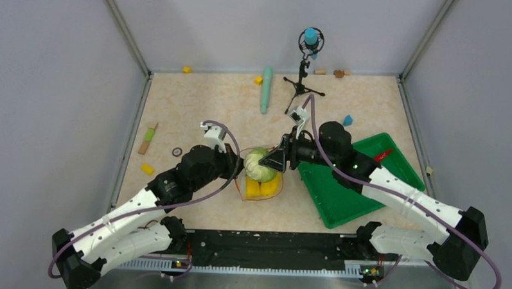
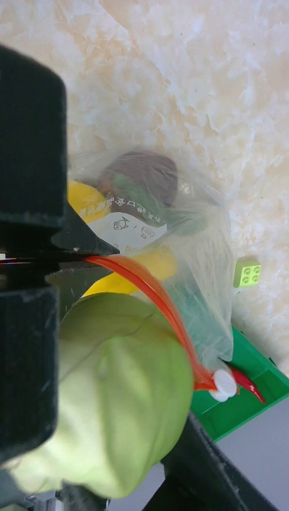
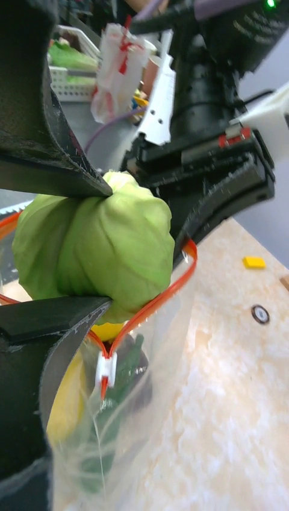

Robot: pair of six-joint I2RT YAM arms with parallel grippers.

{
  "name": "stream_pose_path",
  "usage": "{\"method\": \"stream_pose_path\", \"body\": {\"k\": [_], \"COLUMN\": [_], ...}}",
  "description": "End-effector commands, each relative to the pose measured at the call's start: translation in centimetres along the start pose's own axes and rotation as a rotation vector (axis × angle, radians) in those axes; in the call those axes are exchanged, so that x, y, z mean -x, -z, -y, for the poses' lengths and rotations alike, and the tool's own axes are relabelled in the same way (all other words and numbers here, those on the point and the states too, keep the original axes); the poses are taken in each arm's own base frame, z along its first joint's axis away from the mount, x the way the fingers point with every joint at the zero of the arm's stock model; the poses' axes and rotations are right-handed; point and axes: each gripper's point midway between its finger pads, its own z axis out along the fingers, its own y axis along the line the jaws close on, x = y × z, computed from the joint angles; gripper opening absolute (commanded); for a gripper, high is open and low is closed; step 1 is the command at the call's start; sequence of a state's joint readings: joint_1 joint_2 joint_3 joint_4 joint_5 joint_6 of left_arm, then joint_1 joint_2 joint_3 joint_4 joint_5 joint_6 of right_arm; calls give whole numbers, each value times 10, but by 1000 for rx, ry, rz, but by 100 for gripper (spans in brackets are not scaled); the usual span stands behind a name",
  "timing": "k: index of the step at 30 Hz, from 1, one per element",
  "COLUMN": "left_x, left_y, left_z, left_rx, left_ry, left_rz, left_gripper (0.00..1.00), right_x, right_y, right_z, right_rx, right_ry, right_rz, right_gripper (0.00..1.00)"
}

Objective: Place the food in the zip-top bag and seal the zipper
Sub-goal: Place the fake vegetable in the zipper food storage bag.

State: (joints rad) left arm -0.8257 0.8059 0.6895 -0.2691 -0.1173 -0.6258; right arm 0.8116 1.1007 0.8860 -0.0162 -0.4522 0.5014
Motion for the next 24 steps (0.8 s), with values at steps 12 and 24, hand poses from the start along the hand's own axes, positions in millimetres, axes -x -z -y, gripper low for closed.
{"method": "stream_pose_path", "body": {"k": [12, 24], "left_x": [9, 16], "left_y": [7, 15], "left_z": [12, 10], "left_rx": [-65, -59], "left_ry": [7, 8], "left_rz": [42, 81], "left_gripper": [0, 0], "right_x": [10, 6], "right_y": [-4, -1], "right_z": [25, 50], "right_rx": [-386, -703], "right_ry": [166, 251], "right_rz": [13, -46], "right_gripper": [11, 18]}}
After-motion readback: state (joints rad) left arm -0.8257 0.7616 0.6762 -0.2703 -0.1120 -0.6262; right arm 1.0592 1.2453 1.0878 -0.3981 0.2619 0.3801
